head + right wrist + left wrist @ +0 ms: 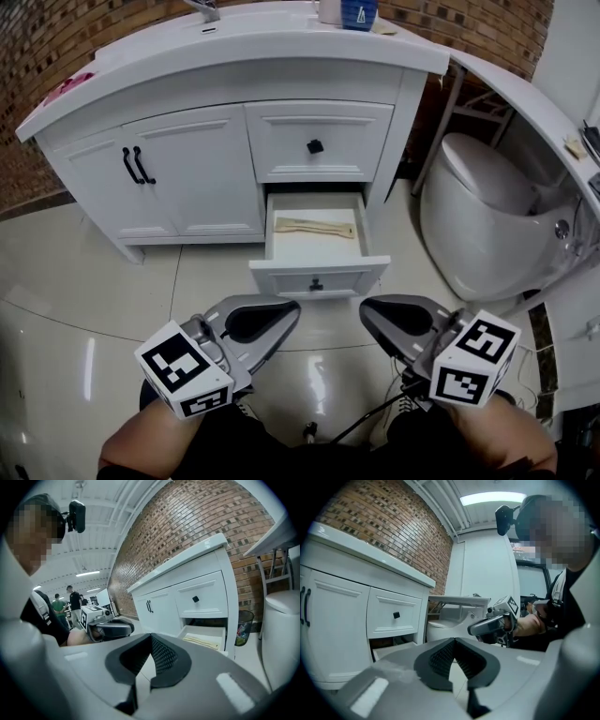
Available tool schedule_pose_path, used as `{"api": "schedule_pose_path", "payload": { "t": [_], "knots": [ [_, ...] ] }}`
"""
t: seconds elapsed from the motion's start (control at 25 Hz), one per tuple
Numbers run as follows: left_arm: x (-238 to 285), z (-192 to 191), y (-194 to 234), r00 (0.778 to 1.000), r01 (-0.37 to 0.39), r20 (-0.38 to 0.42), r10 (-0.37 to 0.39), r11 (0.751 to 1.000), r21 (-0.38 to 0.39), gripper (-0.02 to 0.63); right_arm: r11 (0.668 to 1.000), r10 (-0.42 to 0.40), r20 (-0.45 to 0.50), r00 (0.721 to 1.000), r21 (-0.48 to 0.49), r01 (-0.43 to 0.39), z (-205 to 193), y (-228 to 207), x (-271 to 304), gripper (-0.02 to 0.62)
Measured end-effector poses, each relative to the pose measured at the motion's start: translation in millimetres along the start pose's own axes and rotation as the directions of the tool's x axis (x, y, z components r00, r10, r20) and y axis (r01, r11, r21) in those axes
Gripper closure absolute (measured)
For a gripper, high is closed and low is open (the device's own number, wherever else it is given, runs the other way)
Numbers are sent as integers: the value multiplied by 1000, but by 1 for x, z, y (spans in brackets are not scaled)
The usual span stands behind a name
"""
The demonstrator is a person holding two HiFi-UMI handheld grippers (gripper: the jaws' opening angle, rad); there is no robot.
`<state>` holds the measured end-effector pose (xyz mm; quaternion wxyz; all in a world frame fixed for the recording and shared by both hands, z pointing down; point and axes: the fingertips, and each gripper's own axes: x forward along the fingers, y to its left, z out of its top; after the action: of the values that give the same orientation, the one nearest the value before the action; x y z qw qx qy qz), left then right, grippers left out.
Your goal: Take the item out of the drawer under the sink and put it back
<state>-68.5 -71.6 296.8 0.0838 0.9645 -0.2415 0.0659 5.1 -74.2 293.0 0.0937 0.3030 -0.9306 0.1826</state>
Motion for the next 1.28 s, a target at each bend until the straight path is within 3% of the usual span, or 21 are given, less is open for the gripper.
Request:
{"api": "schedule_pose_path", "payload": {
  "t": [0.24,0.6,1.28],
  "knots": [
    [1,-1,8,1000,-12,9,12,1000,12,601,1000,-7,2,1000,-28,7,-3,-3,10,592],
    [5,-1,15,1000,-31,4,30,999,14,601,1000,-14,-42,999,3,14,-23,-13,6,592],
    [8,-4,15,999,-42,-12,42,999,19,601,1000,-11,-16,1000,0,11,-15,-14,0,592]
  ]
}}
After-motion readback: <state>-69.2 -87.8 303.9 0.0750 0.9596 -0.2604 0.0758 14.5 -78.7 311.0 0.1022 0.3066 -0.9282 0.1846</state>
